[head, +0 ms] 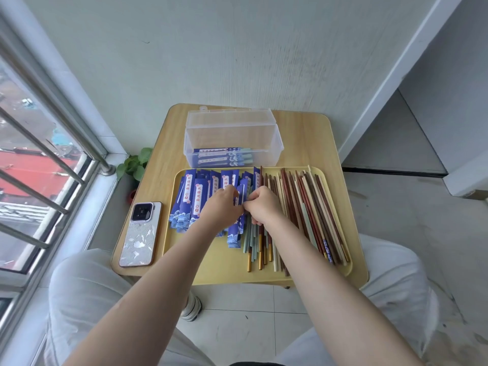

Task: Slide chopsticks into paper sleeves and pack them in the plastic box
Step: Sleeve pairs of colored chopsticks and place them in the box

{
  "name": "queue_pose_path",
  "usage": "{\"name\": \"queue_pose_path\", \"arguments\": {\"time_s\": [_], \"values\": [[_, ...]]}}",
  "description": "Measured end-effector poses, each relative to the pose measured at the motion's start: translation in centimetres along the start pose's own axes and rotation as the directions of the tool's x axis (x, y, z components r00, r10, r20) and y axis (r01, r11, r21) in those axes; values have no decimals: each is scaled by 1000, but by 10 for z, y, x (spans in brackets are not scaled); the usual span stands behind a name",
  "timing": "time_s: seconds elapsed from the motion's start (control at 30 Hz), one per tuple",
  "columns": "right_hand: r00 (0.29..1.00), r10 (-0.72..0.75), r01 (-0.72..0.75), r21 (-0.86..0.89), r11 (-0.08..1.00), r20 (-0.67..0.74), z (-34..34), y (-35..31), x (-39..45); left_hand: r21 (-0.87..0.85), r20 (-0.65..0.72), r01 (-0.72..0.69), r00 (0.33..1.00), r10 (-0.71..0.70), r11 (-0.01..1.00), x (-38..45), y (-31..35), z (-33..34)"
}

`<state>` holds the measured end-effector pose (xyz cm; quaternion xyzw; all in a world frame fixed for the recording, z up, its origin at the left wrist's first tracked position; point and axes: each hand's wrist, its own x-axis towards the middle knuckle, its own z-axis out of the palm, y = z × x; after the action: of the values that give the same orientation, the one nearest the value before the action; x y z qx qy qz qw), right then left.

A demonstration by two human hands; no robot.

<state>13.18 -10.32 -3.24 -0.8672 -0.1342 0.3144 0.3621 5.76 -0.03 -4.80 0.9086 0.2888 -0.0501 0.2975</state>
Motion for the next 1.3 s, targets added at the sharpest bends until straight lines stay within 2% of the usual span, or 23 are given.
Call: {"name": "queue_pose_path", "arguments": {"time_s": [0.13,0.2,0.27,0.37,0.43,0.5,0.57,0.63,0.73,0.83,0.9,1.03,1.13,1.2,1.3], "values": [[991,-79,86,62,994,-107,-10,0,1,-26,-5,4,1000,-4,1000,1,-1,-3],[989,-72,93,163,982,-129,-23,1,0,-38,-48,-28,999,26,999,-1,-1,-6],[997,-23,50,355,933,-80,-37,4,-2,-49,-136,-155,980,147,987,-5,3,-9],[996,-2,-59,654,754,93,-52,8,-7,-135,-302,-411,884,357,902,-10,13,-9],[987,-14,-104,715,691,157,-56,8,-9,-194,-423,-454,839,343,870,-14,22,-11],[985,-35,-97,704,704,171,-59,7,-15,-344,-484,-412,848,216,844,-19,33,-17],[985,-83,-42,671,741,153,-61,8,-19,-616,-397,-294,917,34,731,-23,39,-27],[985,-119,6,660,751,127,-62,10,-22,-753,-255,-162,965,-55,637,-26,40,-35],[987,-154,75,685,724,54,-61,10,-23,-734,-77,-42,997,-22,678,-30,37,-37],[984,-181,129,698,704,0,-59,9,-25,-720,80,60,997,-3,692,-34,36,-31],[979,-204,158,662,733,-9,-59,9,-26,-698,147,88,989,23,711,-37,36,-28],[978,-204,203,478,855,-51,-56,10,-27,-703,146,106,989,-3,703,-43,42,-23],[979,-189,204,435,877,-79,-51,10,-29,-598,46,7,999,26,801,-43,42,-14],[978,-190,210,409,888,-89,-51,10,-31,-560,-16,-32,999,28,828,-44,44,-9],[975,-142,189,295,937,-171,-52,22,-26,-676,58,49,998,-14,735,-47,40,-7]]}}
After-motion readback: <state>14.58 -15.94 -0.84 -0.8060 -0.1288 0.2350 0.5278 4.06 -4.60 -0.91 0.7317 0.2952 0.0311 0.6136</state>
